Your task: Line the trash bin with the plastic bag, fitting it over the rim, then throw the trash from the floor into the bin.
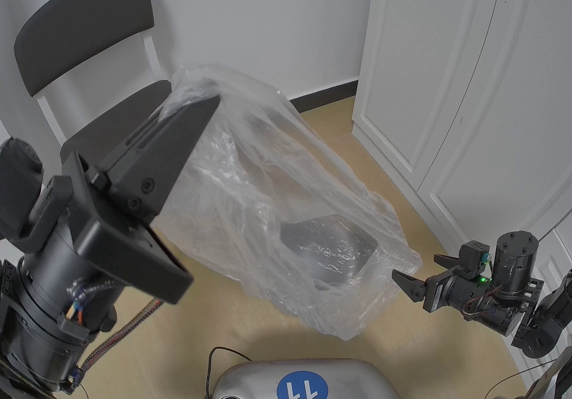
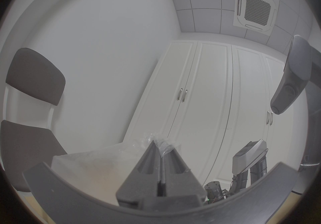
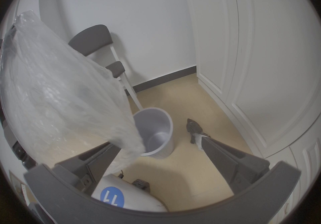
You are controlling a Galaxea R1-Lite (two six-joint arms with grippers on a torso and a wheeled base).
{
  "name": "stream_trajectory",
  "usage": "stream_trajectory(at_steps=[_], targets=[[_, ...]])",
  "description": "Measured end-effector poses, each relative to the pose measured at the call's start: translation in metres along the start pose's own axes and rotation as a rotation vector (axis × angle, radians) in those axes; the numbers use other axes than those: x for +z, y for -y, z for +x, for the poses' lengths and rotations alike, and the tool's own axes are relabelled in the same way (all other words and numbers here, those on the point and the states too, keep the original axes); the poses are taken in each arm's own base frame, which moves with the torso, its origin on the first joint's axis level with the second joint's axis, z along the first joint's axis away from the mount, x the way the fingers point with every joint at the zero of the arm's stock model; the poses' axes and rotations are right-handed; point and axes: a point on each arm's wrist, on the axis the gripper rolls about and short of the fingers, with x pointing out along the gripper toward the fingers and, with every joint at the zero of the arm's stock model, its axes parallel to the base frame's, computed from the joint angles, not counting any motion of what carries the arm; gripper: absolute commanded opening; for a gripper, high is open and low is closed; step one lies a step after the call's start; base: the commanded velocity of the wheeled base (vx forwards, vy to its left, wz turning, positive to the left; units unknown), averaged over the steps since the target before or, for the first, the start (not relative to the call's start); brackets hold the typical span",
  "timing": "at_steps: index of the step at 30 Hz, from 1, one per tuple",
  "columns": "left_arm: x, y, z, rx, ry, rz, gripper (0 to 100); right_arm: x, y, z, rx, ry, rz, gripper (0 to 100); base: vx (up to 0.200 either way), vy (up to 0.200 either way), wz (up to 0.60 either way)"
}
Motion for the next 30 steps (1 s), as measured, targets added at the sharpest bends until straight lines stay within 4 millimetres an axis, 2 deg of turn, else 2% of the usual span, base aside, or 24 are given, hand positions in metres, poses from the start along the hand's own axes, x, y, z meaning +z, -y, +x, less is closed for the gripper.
stream_trajectory(at_steps=[18, 25, 30], targets=[[0.002, 0.000, 0.000, 0.000, 0.008, -0.002, 0, -0.001, 0.027, 0.005, -0.055, -0.019, -0.001, 100, 0.000, 0.000, 0.00], [0.002, 0.000, -0.001, -0.002, 0.008, -0.004, 0, 0.000, 0.021, 0.005, -0.029, -0.017, -0.004, 100, 0.000, 0.000, 0.00], [0.002, 0.001, -0.001, -0.005, 0.006, -0.005, 0, -0.002, 0.005, 0.003, 0.032, -0.018, -0.013, 100, 0.000, 0.000, 0.00]])
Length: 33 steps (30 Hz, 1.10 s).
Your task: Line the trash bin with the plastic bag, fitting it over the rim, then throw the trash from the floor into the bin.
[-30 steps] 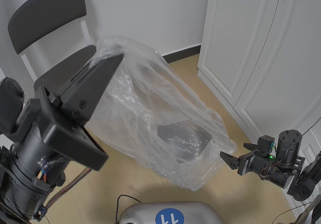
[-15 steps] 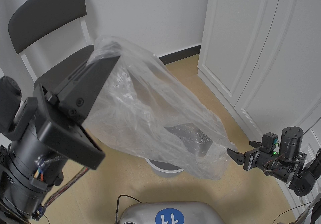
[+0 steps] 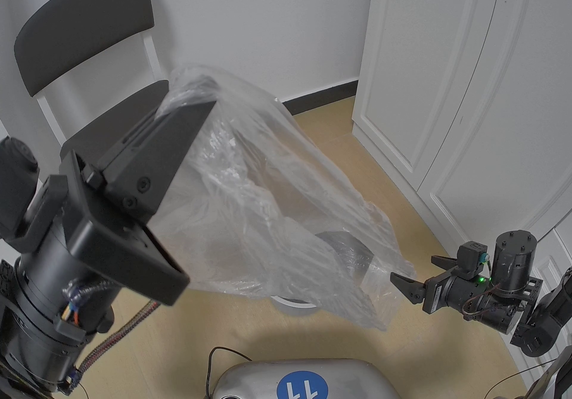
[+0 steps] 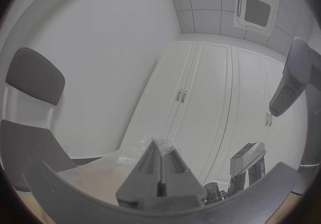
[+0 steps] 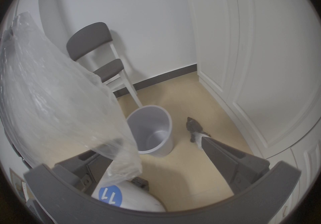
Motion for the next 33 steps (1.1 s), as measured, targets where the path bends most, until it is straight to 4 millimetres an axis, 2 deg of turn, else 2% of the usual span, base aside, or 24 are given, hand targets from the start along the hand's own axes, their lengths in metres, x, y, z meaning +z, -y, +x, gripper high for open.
stream_trajectory(at_steps=[5, 10, 18, 33], targets=[[0.000, 0.000, 0.000, -0.001, -0.001, -0.002, 0, 0.003, -0.017, 0.001, 0.074, 0.054, 0.069, 100, 0.000, 0.000, 0.00], [0.000, 0.000, 0.000, -0.001, -0.001, -0.002, 0, 0.006, -0.025, 0.008, 0.119, 0.145, 0.100, 100, 0.000, 0.000, 0.00], [0.000, 0.001, 0.000, -0.002, -0.001, -0.005, 0, -0.017, -0.025, 0.021, 0.111, 0.071, 0.104, 100, 0.000, 0.000, 0.00], [0.000, 0.000, 0.000, -0.001, -0.001, -0.006, 0, -0.021, -0.027, 0.022, 0.128, 0.052, 0.120, 100, 0.000, 0.000, 0.00]])
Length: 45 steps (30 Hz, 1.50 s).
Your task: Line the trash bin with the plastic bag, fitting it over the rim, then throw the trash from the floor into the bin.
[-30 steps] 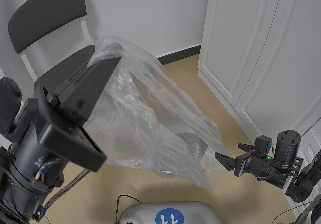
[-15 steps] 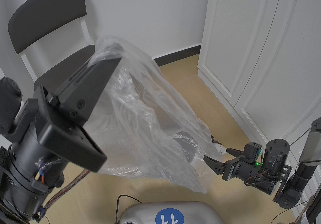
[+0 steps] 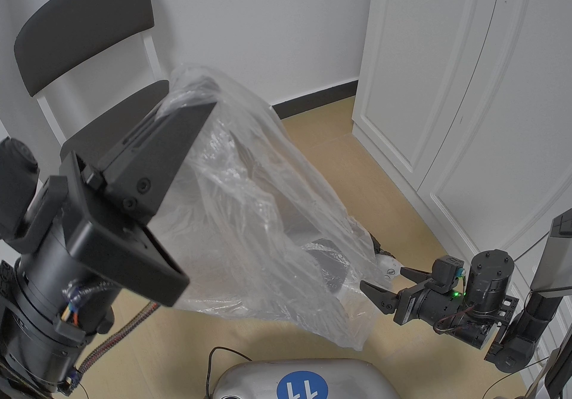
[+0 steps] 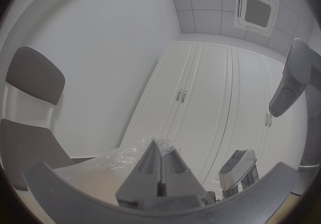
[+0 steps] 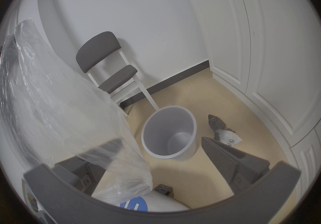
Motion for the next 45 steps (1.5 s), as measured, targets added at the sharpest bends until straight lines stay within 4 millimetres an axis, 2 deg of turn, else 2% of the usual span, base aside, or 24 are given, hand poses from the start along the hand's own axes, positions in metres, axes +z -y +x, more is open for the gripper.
stream_trajectory(at_steps=[19, 30, 31, 45], targets=[[-0.001, 0.000, 0.000, -0.002, -0.002, -0.005, 0, -0.013, -0.009, -0.008, 0.038, -0.064, -0.013, 100, 0.000, 0.000, 0.00], [-0.001, 0.000, 0.000, -0.002, -0.002, -0.005, 0, -0.013, -0.010, -0.009, 0.040, -0.067, -0.013, 100, 0.000, 0.000, 0.00], [-0.001, 0.000, 0.000, -0.001, -0.002, -0.005, 0, -0.013, -0.010, -0.009, 0.040, -0.067, -0.013, 0, 0.000, 0.000, 0.00], [-0.006, 0.000, 0.001, 0.000, -0.023, -0.007, 0, -0.010, -0.011, -0.007, 0.051, -0.054, -0.017, 0, 0.000, 0.000, 0.00]])
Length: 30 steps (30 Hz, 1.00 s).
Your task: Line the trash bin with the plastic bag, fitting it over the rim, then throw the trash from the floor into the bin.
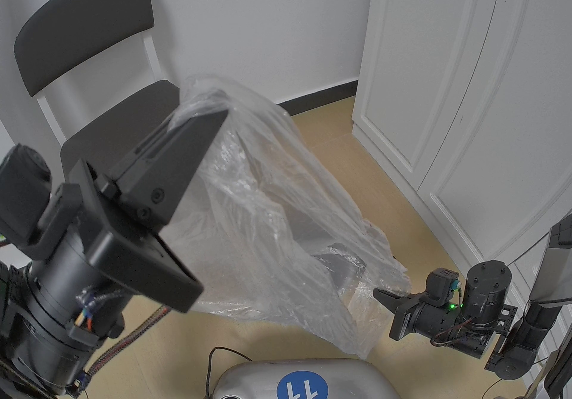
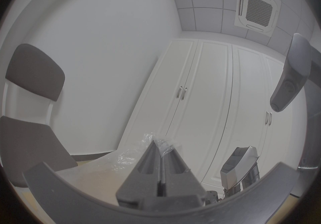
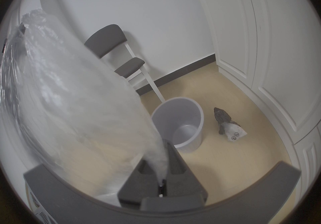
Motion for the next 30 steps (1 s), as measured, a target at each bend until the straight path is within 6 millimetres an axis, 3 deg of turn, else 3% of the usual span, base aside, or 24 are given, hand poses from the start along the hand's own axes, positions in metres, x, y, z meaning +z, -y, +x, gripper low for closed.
stream_trajectory(at_steps=[10, 19, 24, 30], targets=[[-0.017, -0.008, 0.003, 0.035, -0.067, 0.004, 0, 0.034, -0.008, 0.001, 0.063, 0.142, -0.082, 0, 0.000, 0.000, 0.00], [-0.030, -0.015, 0.001, 0.065, -0.152, 0.037, 0, 0.064, -0.012, -0.003, 0.011, -0.007, -0.107, 0, 0.000, 0.000, 0.00], [-0.037, -0.020, 0.000, 0.086, -0.215, 0.059, 0, 0.087, -0.010, -0.015, -0.024, -0.103, -0.130, 0, 0.000, 0.000, 0.00], [-0.050, -0.032, -0.003, 0.136, -0.341, 0.106, 0, 0.109, 0.002, -0.046, -0.092, -0.238, -0.178, 0, 0.000, 0.000, 0.00]])
